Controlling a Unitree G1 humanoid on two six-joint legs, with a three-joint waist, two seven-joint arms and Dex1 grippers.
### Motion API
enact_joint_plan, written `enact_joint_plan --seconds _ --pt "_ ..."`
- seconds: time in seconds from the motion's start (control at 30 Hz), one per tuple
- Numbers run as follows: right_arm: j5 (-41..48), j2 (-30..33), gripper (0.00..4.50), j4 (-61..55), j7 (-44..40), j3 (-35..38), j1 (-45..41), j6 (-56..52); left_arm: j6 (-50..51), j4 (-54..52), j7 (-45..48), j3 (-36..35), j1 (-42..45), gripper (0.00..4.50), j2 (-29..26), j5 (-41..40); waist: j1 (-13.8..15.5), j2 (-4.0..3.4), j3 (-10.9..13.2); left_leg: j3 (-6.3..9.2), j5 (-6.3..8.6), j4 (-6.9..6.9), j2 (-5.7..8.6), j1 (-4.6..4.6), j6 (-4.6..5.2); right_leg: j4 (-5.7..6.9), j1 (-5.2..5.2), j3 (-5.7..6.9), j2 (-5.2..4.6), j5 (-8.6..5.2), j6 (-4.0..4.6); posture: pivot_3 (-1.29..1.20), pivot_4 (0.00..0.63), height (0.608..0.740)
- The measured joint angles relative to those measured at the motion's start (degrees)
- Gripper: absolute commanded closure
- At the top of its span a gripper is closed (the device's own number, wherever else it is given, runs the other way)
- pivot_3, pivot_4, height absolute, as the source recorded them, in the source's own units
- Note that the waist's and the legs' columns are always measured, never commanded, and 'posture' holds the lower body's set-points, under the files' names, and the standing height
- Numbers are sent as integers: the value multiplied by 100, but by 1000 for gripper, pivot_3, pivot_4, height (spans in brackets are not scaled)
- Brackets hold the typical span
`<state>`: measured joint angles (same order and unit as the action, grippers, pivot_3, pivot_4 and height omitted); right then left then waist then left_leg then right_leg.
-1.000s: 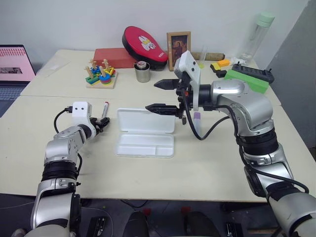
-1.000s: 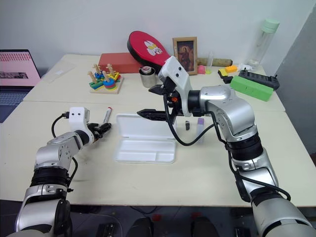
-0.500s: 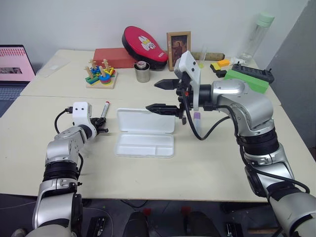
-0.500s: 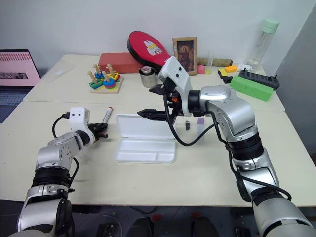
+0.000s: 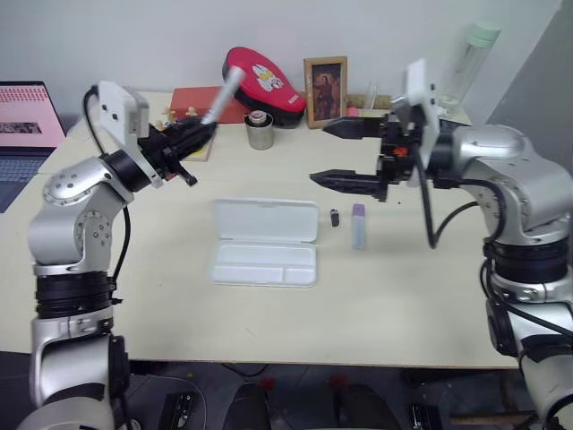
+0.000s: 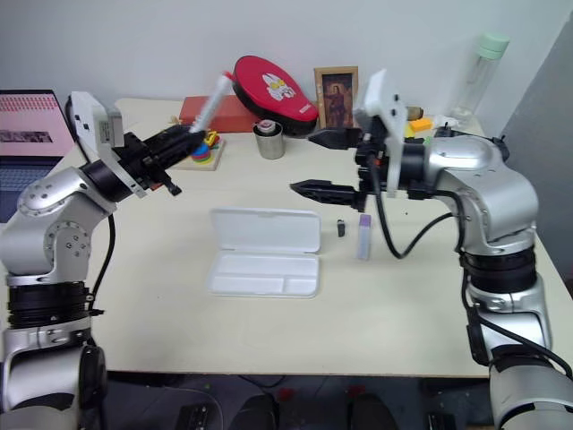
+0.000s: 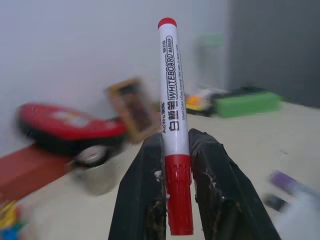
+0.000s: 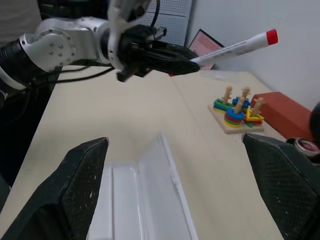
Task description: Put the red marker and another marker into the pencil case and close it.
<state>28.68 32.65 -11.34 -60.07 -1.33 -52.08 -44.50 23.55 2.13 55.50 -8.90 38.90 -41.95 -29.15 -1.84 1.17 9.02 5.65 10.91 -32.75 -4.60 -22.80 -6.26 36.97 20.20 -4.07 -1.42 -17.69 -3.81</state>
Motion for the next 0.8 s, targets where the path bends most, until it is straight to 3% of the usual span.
enact_joint_plan --seconds 0.17,0.3,0.53,0.8 --pt "160 292 0 -363 67 -31 515 -207 -100 -76 1525 1333 -119 4070 -629 508 -77 -6 5 -2 -1 -4 -3 -2 2 3 7 -7 5 -1 -2 0 150 740" --pt "170 313 0 -558 279 -74 735 -303 -580 385 2191 1895 -57 4070 -763 1068 -70 -6 5 -1 -1 -6 -2 -9 3 1 9 -7 4 -1 -3 0 150 740" --pt "182 426 0 -925 653 -76 1036 -488 -1392 1446 2511 2452 276 4070 -641 2023 3 -5 5 -1 0 -4 -2 -12 3 -1 11 -6 4 -3 1 0 150 740" --pt "110 523 0 -1043 915 -293 1307 -531 -1647 1948 2617 2638 324 4070 -292 2455 5 -5 5 0 0 -7 -2 -13 4 2 11 -6 5 -4 -3 0 150 740"
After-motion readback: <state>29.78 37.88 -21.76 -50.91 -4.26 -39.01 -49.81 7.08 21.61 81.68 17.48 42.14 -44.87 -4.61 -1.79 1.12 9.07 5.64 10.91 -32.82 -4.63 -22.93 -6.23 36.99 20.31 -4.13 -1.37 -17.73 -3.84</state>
